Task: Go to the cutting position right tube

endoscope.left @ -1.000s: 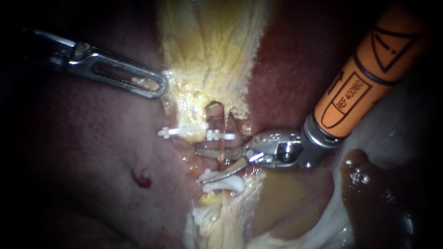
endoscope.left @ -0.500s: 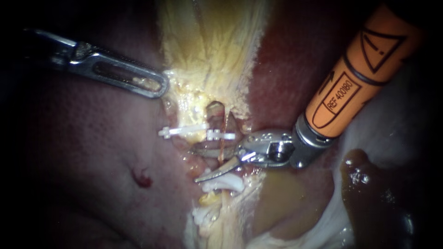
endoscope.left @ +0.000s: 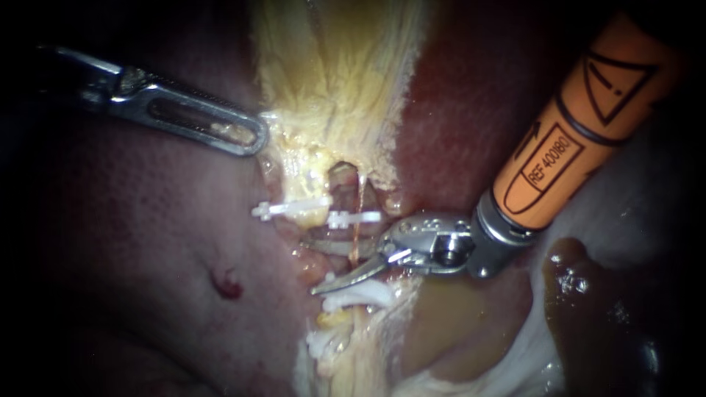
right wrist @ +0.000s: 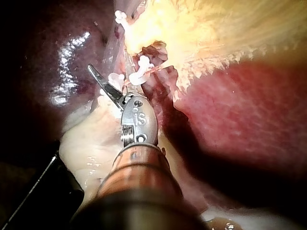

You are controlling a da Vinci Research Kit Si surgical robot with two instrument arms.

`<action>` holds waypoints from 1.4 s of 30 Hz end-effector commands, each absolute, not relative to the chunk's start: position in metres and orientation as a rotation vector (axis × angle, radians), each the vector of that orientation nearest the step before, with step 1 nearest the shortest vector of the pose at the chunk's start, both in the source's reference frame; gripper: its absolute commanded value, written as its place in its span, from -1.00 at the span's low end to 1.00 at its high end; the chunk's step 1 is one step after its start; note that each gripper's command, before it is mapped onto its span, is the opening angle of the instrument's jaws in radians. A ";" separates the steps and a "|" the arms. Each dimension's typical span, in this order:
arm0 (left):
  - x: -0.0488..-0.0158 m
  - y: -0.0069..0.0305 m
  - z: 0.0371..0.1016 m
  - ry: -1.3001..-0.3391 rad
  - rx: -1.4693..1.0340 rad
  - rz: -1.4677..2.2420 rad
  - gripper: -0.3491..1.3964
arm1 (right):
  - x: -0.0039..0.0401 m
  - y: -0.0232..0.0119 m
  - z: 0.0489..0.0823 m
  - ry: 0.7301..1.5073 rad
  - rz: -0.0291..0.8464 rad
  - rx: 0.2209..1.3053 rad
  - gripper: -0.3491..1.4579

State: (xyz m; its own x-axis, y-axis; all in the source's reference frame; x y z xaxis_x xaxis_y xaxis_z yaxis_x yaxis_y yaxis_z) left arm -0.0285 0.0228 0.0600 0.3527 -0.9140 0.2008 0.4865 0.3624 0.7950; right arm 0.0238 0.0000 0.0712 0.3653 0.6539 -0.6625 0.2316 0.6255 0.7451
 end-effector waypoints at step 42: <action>-0.0283 0.0228 0.0600 -0.721 0.706 -1.008 -1.00 | 0.0246 -0.0003 0.0684 1.253 0.317 0.929 0.91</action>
State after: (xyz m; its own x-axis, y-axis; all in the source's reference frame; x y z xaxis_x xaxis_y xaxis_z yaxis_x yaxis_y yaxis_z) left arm -0.0283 0.0228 0.0600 0.3534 -0.9136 0.2012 0.4853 0.3629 0.7955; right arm 0.0246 -0.0003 0.0684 0.3268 0.6681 -0.6684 0.2712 0.6112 0.7435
